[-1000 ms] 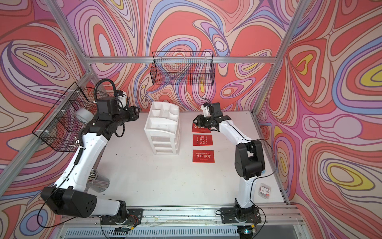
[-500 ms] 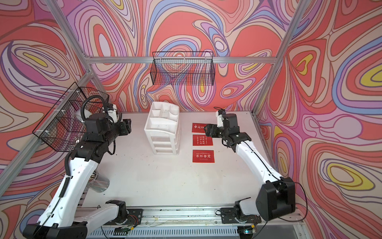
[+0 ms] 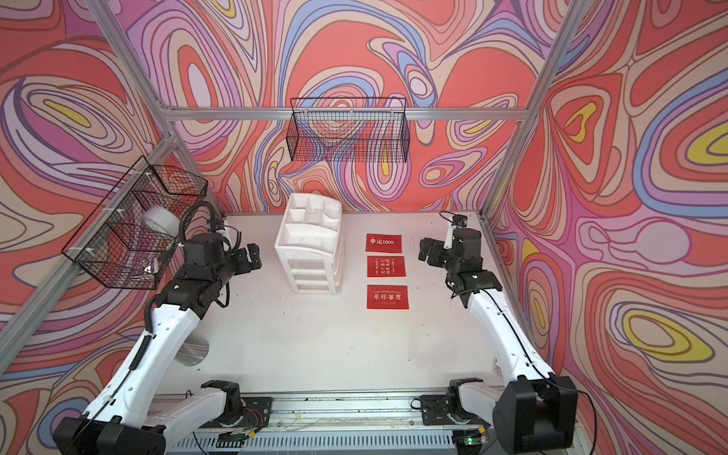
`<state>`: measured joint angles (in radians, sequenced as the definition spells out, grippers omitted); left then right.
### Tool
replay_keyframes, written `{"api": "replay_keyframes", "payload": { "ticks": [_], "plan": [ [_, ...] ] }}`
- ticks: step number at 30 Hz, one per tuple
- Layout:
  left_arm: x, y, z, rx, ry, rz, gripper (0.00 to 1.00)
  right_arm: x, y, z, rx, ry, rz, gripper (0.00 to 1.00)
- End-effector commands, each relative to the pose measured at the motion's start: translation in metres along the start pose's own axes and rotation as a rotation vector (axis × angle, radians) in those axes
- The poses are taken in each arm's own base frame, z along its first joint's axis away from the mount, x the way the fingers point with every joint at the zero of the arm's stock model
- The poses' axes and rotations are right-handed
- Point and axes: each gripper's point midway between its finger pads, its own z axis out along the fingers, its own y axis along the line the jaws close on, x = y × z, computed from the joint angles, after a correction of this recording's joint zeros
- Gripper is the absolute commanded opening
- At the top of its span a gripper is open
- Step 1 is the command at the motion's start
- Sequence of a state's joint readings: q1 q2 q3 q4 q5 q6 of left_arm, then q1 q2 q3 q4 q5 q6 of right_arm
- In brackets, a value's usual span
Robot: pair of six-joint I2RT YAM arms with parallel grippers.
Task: Take the postcards out of the drawer
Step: Reset both arms
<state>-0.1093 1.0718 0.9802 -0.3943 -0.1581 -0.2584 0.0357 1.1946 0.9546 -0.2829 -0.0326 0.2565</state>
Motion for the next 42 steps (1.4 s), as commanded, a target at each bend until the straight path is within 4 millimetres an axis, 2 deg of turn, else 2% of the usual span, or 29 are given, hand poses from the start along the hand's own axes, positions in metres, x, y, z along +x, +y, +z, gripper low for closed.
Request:
{"api": "replay_keyframes", "payload": {
  "ticks": [1, 6, 11, 15, 18, 22, 29, 31, 35, 37, 38, 39, 41, 42],
  "plan": [
    [0.007, 0.015, 0.016, -0.072, -0.056, -0.015, 1.0, 0.002, -0.02, 0.01, 0.075, -0.032, 0.026, 0.98],
    [0.032, 0.021, 0.038, -0.066, -0.099, 0.052, 1.0, 0.022, -0.043, 0.029, 0.156, -0.041, 0.012, 0.98],
    [0.051, 0.031, 0.061, -0.066, -0.151, 0.076, 1.0, 0.033, -0.06, 0.034, 0.208, -0.152, -0.012, 0.98],
    [0.075, 0.044, 0.085, -0.021, -0.188, 0.034, 1.0, 0.044, -0.062, 0.048, 0.194, -0.146, -0.044, 0.98],
    [0.084, 0.046, 0.098, 0.0, -0.186, 0.045, 1.0, 0.044, -0.063, 0.047, 0.184, -0.222, -0.044, 0.98],
    [0.092, 0.04, 0.104, 0.051, -0.211, 0.071, 1.0, 0.049, -0.061, 0.046, 0.153, -0.278, -0.062, 0.98],
    [0.098, 0.019, 0.101, 0.179, -0.243, 0.132, 1.0, 0.07, -0.066, 0.068, 0.157, -0.283, -0.122, 0.98],
    [0.1, 0.017, 0.101, 0.192, -0.251, 0.138, 1.0, 0.073, -0.071, 0.067, 0.172, -0.328, -0.132, 0.98],
    [0.11, 0.01, 0.102, 0.243, -0.255, 0.17, 1.0, 0.084, -0.066, 0.076, 0.126, -0.354, -0.175, 0.98],
    [0.113, 0.009, 0.107, 0.249, -0.276, 0.165, 1.0, 0.093, -0.058, 0.092, 0.072, -0.298, -0.211, 0.98],
    [0.111, 0.01, 0.11, 0.246, -0.278, 0.159, 1.0, 0.091, -0.053, 0.101, 0.046, -0.281, -0.227, 0.98],
    [0.112, 0.012, 0.113, 0.227, -0.237, 0.156, 1.0, 0.096, -0.053, 0.109, 0.047, -0.217, -0.222, 0.98],
    [0.11, 0.023, 0.127, 0.144, -0.171, 0.127, 1.0, 0.094, -0.057, 0.106, 0.045, -0.239, -0.206, 0.99],
    [0.11, 0.02, 0.126, 0.128, -0.191, 0.148, 1.0, 0.095, -0.057, 0.107, 0.049, -0.231, -0.212, 0.98]
  ]
}}
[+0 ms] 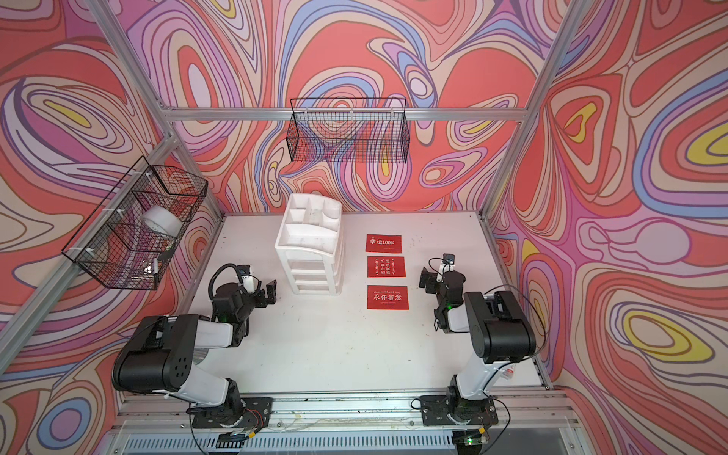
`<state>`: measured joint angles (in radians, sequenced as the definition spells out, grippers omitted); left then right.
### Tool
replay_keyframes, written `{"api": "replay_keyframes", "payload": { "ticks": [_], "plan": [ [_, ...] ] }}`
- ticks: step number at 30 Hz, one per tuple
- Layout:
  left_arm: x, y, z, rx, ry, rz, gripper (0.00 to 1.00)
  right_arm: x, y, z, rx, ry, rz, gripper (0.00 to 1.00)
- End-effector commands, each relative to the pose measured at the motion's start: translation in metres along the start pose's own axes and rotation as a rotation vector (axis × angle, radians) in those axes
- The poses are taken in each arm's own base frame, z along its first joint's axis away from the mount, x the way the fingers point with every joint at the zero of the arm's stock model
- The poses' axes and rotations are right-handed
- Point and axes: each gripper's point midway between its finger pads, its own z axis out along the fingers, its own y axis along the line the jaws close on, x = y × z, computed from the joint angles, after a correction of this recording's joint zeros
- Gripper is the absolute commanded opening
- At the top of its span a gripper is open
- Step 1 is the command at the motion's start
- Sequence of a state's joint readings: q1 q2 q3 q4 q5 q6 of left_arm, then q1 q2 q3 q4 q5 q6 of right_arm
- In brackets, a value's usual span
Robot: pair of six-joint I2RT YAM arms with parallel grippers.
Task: Take the postcards out of the drawer
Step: Reset both arms
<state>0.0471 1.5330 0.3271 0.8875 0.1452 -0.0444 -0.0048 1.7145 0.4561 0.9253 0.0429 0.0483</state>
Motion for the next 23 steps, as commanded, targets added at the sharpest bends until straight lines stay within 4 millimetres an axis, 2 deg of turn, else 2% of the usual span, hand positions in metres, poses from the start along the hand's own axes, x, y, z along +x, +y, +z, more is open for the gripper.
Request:
{"api": "replay_keyframes", "payload": {
  "ticks": [1, 23],
  "plan": [
    [-0.0205, 0.0059, 0.0076, -0.065, -0.035, 0.027, 1.0, -0.0127, 0.0024, 0.0029, -0.032, -0.036, -0.011, 0.98],
    [-0.0207, 0.0044, 0.0079, -0.06, -0.036, 0.03, 1.0, -0.0138, 0.0024, 0.0018, -0.028, -0.041, -0.017, 0.98]
  ]
}}
